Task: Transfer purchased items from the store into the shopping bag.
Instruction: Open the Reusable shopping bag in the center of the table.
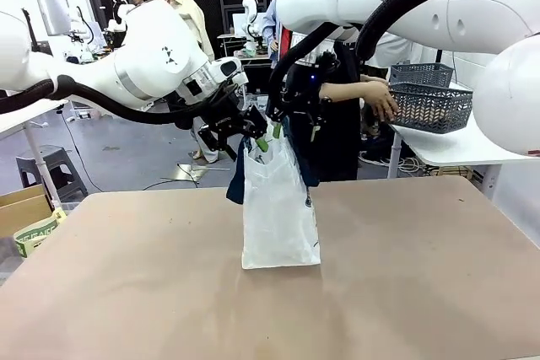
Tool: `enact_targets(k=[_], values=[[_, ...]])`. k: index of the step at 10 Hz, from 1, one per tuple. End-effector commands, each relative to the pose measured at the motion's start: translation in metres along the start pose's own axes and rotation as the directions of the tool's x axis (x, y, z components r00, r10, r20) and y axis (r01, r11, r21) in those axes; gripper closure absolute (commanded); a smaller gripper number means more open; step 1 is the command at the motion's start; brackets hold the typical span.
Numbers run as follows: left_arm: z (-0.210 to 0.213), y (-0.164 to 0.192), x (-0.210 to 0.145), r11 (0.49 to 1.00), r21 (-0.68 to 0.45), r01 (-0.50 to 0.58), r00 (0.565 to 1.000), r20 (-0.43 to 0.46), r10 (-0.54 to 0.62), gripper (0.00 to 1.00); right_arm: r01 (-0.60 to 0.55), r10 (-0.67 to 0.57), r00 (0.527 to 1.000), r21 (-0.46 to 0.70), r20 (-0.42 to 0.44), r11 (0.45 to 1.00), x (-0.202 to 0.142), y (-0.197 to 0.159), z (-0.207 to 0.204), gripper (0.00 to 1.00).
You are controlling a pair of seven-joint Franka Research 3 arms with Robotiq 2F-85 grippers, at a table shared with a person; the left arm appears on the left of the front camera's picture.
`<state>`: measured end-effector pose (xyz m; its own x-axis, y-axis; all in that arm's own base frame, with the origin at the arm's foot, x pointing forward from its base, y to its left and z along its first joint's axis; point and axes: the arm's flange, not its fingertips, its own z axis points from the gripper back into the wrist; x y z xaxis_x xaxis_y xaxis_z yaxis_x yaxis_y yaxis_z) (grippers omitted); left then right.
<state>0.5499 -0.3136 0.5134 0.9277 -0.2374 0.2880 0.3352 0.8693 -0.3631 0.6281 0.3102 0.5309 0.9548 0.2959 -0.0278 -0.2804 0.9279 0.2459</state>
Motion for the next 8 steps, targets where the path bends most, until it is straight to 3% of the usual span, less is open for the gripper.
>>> enact_targets(k=[1,3,8], values=[[0.001,-0.001,0.004,1.0,0.025,-0.015,0.999,0.034,0.014,0.6,-0.03,0.029,0.999,-0.029,-0.029,0.999,0.016,0.002,0.005,0.59],[-0.001,-0.004,0.005,1.0,0.03,0.001,1.0,0.031,-0.002,1.0,-0.029,0.027,0.998,-0.033,-0.05,0.999,0.018,0.003,-0.002,0.99],[0.001,0.011,-0.008,0.997,0.051,-0.06,0.996,0.063,0.057,1.0,-0.072,0.071,0.997,-0.113,-0.012,0.991,-0.005,-0.001,0.002,1.0]])
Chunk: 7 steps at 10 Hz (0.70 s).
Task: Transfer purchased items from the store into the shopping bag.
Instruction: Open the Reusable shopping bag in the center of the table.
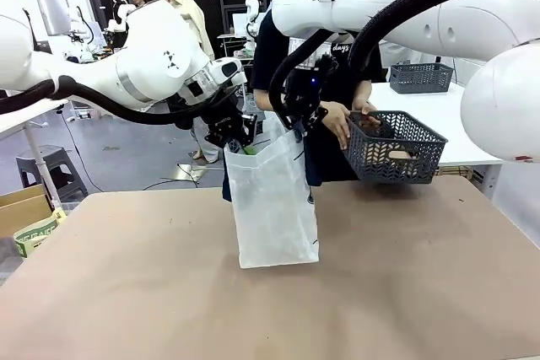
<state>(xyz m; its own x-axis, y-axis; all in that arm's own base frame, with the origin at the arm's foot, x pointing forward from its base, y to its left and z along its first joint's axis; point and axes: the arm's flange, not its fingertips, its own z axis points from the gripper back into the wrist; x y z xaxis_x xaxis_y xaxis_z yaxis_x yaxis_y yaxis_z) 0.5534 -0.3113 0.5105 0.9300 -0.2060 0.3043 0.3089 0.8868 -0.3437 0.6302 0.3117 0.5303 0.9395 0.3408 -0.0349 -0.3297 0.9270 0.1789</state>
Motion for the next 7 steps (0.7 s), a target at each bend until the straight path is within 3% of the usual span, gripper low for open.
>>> enact_targets(k=[1,4,7], values=[[0.007,0.012,-0.014,0.999,0.01,-0.045,0.998,0.049,0.044,1.0,-0.034,0.035,0.999,-0.053,0.019,0.998,-0.015,-0.008,0.003,1.0],[0.021,0.019,-0.026,0.988,0.046,-0.147,0.987,0.07,0.143,1.0,-0.078,0.089,0.993,-0.128,0.083,0.989,-0.032,-0.017,-0.001,1.0],[0.033,0.026,-0.033,0.973,0.093,-0.211,0.974,0.104,0.201,1.0,-0.167,0.178,0.983,-0.209,0.035,0.964,-0.038,-0.021,-0.007,1.0]])
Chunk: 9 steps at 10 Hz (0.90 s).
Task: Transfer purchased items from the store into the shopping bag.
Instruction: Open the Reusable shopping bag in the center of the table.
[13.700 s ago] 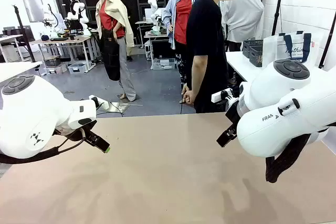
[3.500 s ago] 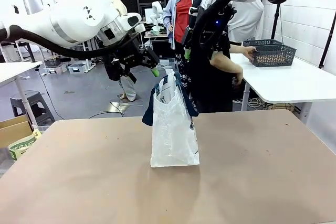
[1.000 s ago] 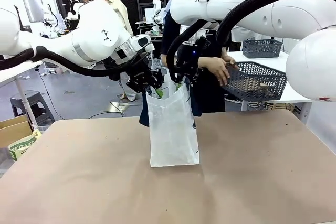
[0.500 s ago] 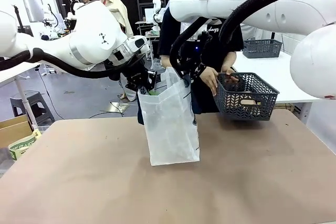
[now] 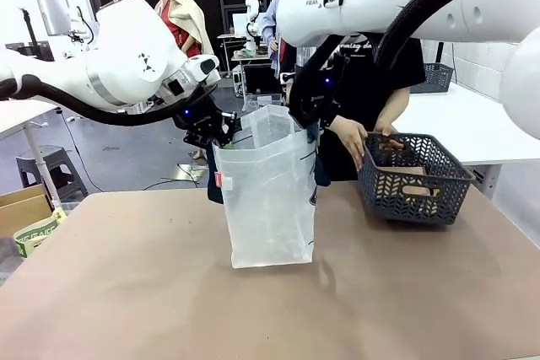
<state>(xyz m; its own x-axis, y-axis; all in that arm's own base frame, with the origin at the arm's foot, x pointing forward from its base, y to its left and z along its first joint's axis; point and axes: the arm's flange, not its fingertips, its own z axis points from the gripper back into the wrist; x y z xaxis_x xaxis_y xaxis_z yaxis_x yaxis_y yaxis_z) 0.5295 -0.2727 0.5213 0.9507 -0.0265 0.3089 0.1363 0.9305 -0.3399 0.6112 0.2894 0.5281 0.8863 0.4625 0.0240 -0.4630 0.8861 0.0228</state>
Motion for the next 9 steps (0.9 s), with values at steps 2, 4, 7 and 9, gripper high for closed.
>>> enact_targets(k=[2,4,7,9], values=[[0.003,0.014,-0.007,0.991,0.109,-0.082,0.997,0.015,0.081,1.0,-0.079,0.08,0.997,-0.094,0.003,0.992,-0.019,-0.004,-0.008,1.0],[0.004,0.021,-0.005,0.982,0.189,0.011,1.0,0.006,-0.012,1.0,-0.11,0.11,0.994,-0.105,-0.002,0.988,-0.023,-0.006,-0.006,1.0],[0.002,0.023,0.002,0.965,0.215,0.148,0.988,-0.068,-0.137,1.0,-0.148,0.146,0.989,-0.113,-0.024,0.983,-0.026,-0.012,0.0,1.0],[-0.002,0.023,0.007,0.938,0.198,0.284,0.959,-0.048,-0.28,1.0,-0.198,0.196,0.98,-0.126,-0.034,0.972,-0.024,-0.007,-0.003,1.0]])
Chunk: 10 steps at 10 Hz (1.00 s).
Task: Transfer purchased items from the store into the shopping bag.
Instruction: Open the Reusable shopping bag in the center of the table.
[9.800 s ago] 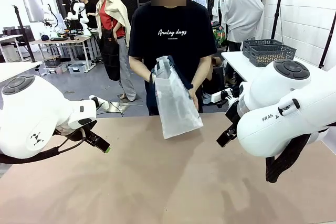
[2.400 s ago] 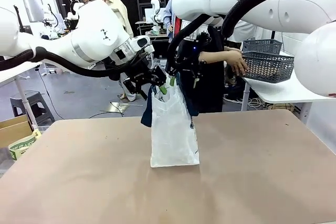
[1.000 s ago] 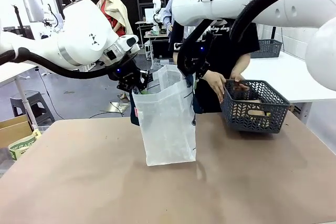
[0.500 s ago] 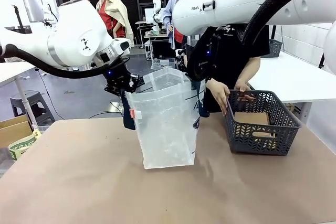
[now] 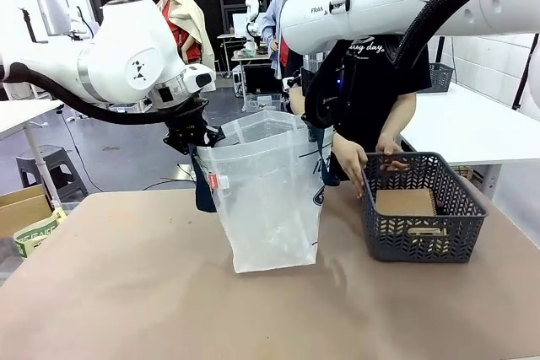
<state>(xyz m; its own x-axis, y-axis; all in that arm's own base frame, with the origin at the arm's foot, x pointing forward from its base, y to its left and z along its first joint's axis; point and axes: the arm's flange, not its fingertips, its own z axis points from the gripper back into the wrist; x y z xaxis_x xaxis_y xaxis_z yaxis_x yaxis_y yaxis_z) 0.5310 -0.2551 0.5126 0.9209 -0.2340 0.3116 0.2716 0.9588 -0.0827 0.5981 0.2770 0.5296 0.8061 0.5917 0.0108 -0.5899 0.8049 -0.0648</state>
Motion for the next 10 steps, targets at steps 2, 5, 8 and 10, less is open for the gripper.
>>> enact_targets(k=[2,5,8,10], values=[[-0.004,0.006,0.011,0.978,-0.036,0.204,0.978,0.041,-0.203,1.0,-0.077,0.077,0.997,-0.075,-0.008,0.994,-0.008,0.0,-0.007,1.0],[-0.005,0.012,0.015,0.971,-0.048,0.236,0.971,0.054,-0.233,1.0,-0.116,0.119,0.993,-0.109,0.021,0.987,-0.013,-0.001,-0.006,1.0],[-0.006,0.004,0.014,0.973,-0.025,0.23,0.973,0.037,-0.229,1.0,-0.098,0.099,0.995,-0.072,0.011,0.993,0.0,0.001,0.002,1.0],[-0.006,0.004,0.014,0.973,-0.025,0.23,0.973,0.037,-0.229,1.0,-0.098,0.099,0.995,-0.072,0.011,0.993,0.0,0.001,0.002,1.0]])
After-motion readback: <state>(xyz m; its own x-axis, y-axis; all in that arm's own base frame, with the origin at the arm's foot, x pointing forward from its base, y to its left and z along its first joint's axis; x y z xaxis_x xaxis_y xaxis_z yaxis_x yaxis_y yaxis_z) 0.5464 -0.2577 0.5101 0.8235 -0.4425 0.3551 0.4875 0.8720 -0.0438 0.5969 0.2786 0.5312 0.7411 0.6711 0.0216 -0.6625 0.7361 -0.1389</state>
